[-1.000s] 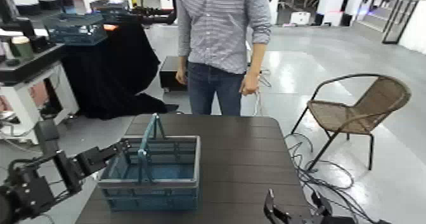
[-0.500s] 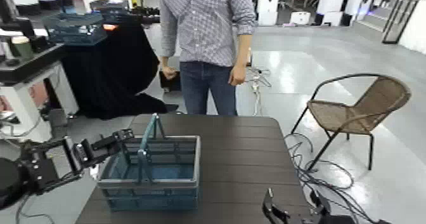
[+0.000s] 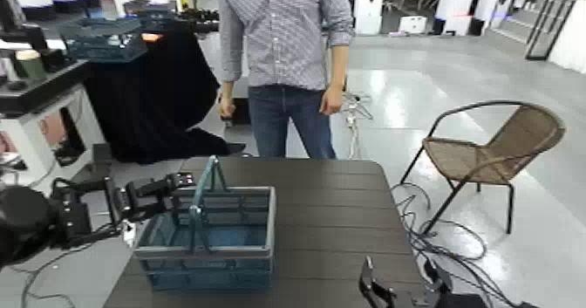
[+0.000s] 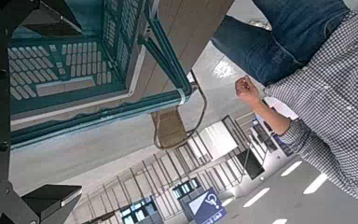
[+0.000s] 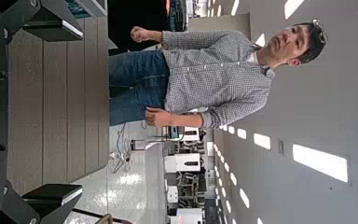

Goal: Grasp the handle of the crate.

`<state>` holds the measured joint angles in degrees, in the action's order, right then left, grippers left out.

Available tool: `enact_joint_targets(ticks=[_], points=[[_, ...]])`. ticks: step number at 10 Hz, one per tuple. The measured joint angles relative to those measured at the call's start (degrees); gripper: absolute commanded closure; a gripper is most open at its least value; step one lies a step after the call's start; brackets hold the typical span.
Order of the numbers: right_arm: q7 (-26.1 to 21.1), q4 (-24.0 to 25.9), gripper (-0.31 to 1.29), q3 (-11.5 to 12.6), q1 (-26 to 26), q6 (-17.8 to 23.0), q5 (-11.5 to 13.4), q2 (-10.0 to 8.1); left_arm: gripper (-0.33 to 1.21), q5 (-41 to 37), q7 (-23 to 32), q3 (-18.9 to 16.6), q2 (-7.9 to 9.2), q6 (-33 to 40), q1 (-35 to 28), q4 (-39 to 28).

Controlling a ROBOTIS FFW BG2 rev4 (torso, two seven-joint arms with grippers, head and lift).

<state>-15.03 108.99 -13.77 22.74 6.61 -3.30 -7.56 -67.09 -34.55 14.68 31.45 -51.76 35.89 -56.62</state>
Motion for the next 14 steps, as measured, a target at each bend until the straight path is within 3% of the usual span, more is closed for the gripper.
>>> enact_joint_targets(ticks=[6, 7, 8, 9, 10, 12, 14], points=[[0.0, -0.41, 0.15, -0.71, -0.55, 0.39, -0.38, -0.09, 0.11, -1.24, -4.37, 8.22, -1.56, -0.76, 5.59, 5.63], [0.0, -0.43, 0.15, -0.76, -0.59, 0.48, -0.39, -0.09, 0.17, -1.7, -4.59, 8.89, -1.71, -0.3, 5.9, 6.04], [0.02, -0.44, 0.15, -0.8, -0.6, 0.52, -0.41, -0.14, 0.39, -2.1, -4.72, 9.32, -1.82, 0.23, 6.12, 6.46], [0.0, -0.49, 0.15, -0.82, -0.6, 0.6, -0.45, -0.17, 0.73, -2.48, -4.95, 9.72, -1.89, 0.97, 6.3, 6.95], [0.0, -0.53, 0.15, -0.82, -0.6, 0.7, -0.49, -0.18, 0.76, -2.74, -5.08, 9.94, -1.92, 1.78, 6.39, 7.31], [0.06, -0.64, 0.15, -0.82, -0.67, 0.92, -0.6, -0.18, 1.16, -2.87, -5.43, 10.35, -2.0, 3.21, 6.69, 8.12], [0.1, -0.79, 0.15, -0.85, -0.77, 1.11, -0.69, -0.31, 1.19, -2.87, -5.34, 10.59, -2.01, 3.56, 6.78, 8.44]])
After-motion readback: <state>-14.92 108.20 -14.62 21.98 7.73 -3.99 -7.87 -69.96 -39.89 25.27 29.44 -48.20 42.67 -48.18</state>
